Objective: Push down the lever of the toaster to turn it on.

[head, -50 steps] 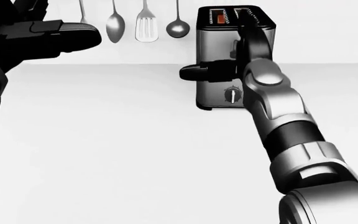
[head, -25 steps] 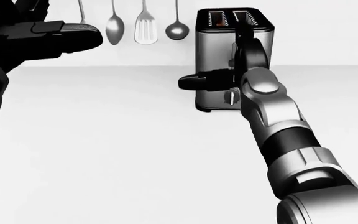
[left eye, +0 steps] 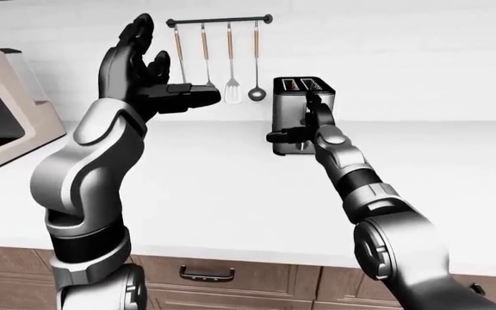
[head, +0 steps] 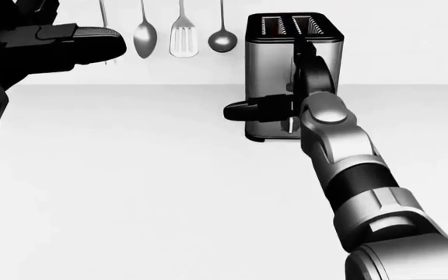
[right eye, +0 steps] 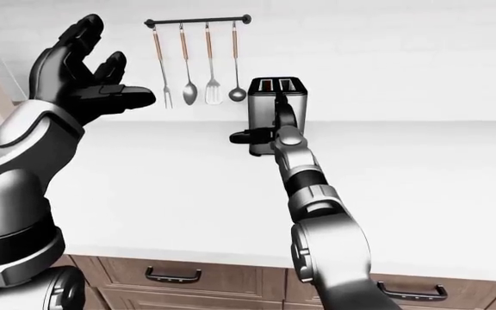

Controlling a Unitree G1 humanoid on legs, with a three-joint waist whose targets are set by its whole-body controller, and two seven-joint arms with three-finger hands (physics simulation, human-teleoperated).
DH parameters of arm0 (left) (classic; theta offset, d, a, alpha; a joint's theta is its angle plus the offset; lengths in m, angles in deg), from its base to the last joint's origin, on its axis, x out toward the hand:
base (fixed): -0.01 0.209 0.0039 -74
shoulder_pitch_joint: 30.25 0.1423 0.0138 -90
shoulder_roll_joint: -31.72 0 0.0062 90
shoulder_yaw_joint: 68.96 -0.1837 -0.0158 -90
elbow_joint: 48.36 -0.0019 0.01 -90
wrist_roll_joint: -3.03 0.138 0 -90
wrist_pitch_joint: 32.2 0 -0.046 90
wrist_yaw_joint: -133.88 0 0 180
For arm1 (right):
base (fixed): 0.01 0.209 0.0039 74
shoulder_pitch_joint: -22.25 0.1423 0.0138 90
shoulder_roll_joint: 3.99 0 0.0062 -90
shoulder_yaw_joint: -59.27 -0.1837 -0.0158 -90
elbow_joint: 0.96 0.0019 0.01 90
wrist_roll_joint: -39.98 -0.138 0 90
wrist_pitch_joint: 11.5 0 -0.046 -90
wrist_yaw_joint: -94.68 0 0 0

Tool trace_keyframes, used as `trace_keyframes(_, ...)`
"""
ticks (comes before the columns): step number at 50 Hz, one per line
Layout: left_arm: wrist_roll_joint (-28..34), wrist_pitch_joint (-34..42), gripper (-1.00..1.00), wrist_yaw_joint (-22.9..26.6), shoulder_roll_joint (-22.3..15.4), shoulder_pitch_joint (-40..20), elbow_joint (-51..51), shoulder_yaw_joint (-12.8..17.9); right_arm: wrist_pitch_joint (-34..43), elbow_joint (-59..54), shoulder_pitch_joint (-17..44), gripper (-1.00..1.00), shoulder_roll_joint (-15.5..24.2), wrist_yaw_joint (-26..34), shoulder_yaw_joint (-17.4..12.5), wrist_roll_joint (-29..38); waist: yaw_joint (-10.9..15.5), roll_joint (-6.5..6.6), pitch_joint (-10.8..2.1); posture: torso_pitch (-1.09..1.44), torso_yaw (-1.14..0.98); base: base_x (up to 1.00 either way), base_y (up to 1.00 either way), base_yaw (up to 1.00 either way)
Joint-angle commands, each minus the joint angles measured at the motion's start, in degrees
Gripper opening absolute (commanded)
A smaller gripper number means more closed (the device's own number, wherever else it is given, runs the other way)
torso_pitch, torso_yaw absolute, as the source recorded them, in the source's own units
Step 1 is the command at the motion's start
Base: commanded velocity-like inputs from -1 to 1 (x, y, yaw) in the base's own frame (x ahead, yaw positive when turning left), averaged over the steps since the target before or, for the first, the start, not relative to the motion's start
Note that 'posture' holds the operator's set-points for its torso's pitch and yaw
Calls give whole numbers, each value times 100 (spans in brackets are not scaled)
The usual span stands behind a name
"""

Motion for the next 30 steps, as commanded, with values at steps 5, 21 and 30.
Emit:
trace_keyframes(5, 18, -171, 100, 13, -50, -180, 96, 44, 195, -139, 32, 100, -12, 57, -26, -32, 6, 21, -12, -38, 0, 0, 0, 0)
trace_keyframes(21, 31, -171, 100, 19, -46, -181, 98, 47, 188, -244, -93, 100, -33, 44, -69, -24, 14, 13, -17, -38, 0, 0, 0, 0)
trace_keyframes(30, 20, -160, 100, 10, -49, -186, 107, 49, 184, -273, -137, 100, -42, 27, -79, -14, 16, 8, -20, -38, 0, 0, 0, 0)
